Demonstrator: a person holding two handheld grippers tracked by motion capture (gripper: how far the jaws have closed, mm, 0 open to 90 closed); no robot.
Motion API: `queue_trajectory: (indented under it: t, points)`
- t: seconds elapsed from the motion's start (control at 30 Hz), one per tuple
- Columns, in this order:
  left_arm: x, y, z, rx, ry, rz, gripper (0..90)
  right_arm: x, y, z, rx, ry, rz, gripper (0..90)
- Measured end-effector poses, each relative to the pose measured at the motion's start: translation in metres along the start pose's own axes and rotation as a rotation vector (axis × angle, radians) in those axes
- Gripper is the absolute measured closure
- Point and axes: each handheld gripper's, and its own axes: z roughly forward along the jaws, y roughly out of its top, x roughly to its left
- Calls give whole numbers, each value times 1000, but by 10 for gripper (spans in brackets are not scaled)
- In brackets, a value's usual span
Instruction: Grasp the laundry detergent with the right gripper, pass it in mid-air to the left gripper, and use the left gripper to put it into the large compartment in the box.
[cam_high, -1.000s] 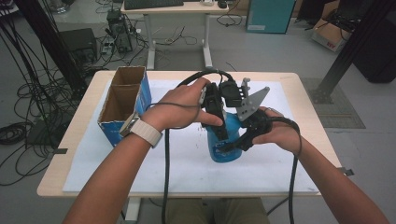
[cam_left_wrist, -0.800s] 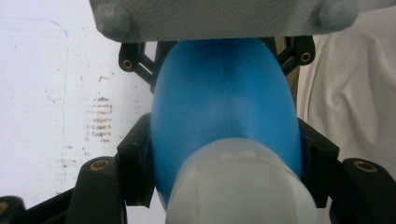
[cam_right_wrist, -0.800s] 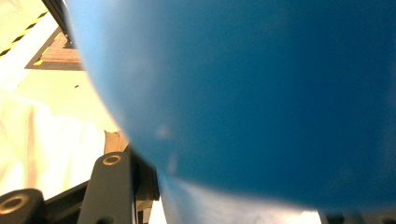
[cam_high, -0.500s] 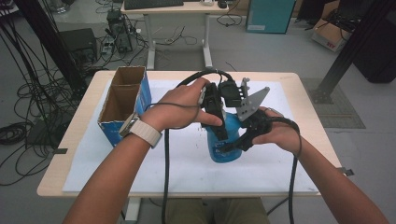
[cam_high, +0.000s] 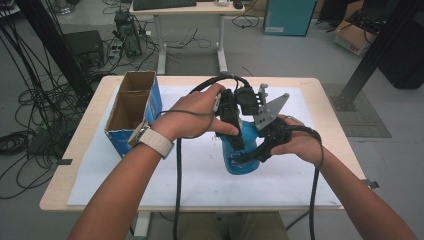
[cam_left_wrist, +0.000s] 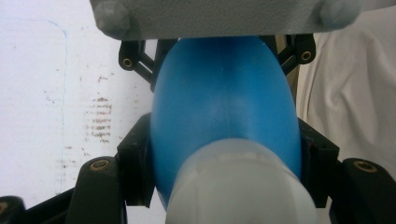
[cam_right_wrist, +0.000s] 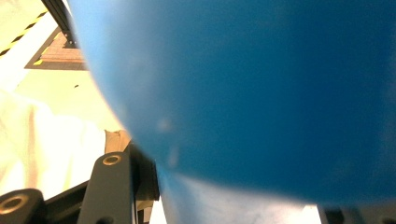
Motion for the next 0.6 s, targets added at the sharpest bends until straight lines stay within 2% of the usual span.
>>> queue_trajectory:
  t: [0.6]
  points:
    - [1,0,1,2,-5,1,370,-1,-1,0,9,-9,-4,432]
